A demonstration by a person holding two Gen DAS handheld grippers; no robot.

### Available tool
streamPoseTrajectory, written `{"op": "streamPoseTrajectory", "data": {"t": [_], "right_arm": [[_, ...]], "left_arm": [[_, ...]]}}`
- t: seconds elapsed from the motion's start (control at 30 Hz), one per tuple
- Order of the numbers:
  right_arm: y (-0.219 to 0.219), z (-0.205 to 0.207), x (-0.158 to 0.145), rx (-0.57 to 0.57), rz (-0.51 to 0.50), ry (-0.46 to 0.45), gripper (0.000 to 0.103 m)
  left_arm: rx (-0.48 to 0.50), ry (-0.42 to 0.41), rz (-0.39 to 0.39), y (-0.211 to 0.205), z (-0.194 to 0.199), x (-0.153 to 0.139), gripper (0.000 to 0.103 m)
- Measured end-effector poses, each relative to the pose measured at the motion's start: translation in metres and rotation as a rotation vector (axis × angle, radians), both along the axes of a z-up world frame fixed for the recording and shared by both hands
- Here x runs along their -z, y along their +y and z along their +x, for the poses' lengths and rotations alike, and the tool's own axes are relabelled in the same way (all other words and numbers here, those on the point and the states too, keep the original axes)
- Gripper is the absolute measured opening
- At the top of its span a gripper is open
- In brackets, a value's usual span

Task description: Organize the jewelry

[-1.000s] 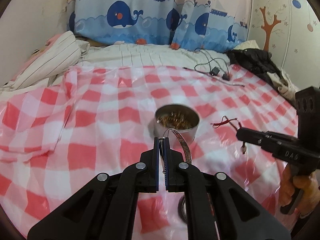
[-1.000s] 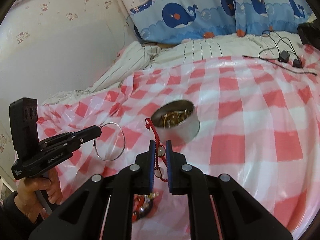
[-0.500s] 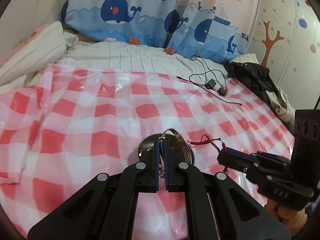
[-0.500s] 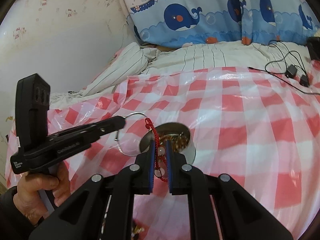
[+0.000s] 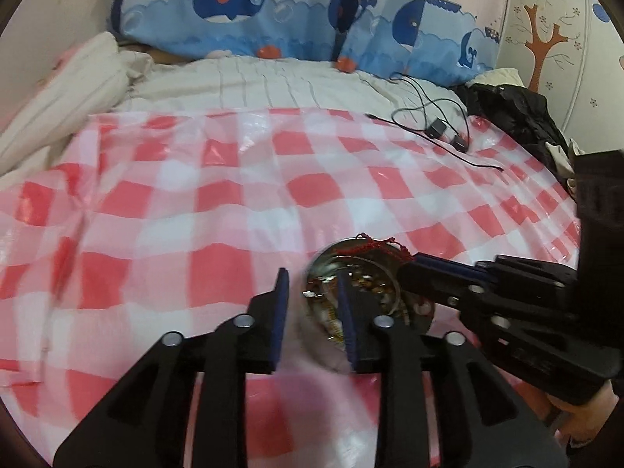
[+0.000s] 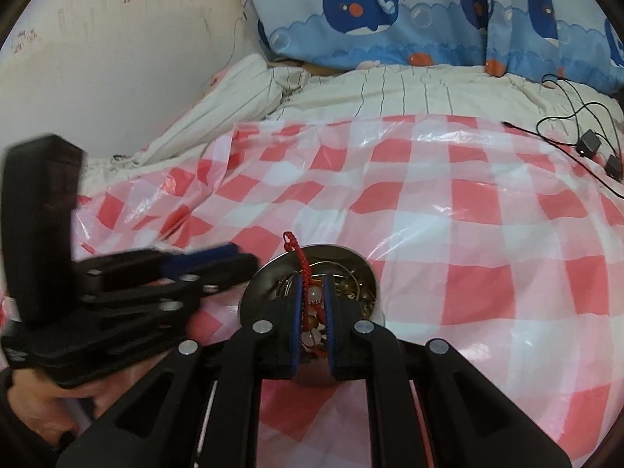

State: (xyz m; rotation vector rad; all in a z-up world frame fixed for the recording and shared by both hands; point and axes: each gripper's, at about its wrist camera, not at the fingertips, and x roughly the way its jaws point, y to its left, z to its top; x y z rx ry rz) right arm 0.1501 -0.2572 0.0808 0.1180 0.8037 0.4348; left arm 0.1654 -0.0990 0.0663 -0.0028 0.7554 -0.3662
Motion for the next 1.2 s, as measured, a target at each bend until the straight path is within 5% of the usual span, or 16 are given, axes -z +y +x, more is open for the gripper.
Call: {"op": "streamPoseTrajectory", "data": {"t": [0.1, 0.27, 0.7, 0.87, 1.2], "right_arm": [[0.010, 0.004, 0.011, 0.000, -0.070, 0.035, 0.014], [0.000, -0.025, -0.001, 0.032, -0.085, 0.000, 0.035], [-0.045, -0.174, -0.005, 0.108, 0.050, 0.082, 0.042], [-0.029, -0.184, 0.002, 0.057, 0.075, 0.097, 0.042], [0.007, -0.189, 0.014, -0.076, 0.022, 0.127, 0.042]], "left_arm": [[-0.013, -0.005, 0.012, 0.017, -0.009, -0.005, 0.032], [-0.034, 0.008, 0.002, 0.033, -0.029, -0.010, 0.039], [0.073, 0.051, 0.062, 0.029, -0.156, 0.016, 0.044], [0.108, 0.041, 0.128, 0.016, -0.165, 0.022, 0.044], [0.104, 0.034, 0.139, 0.020, -0.160, 0.017, 0.049]]}}
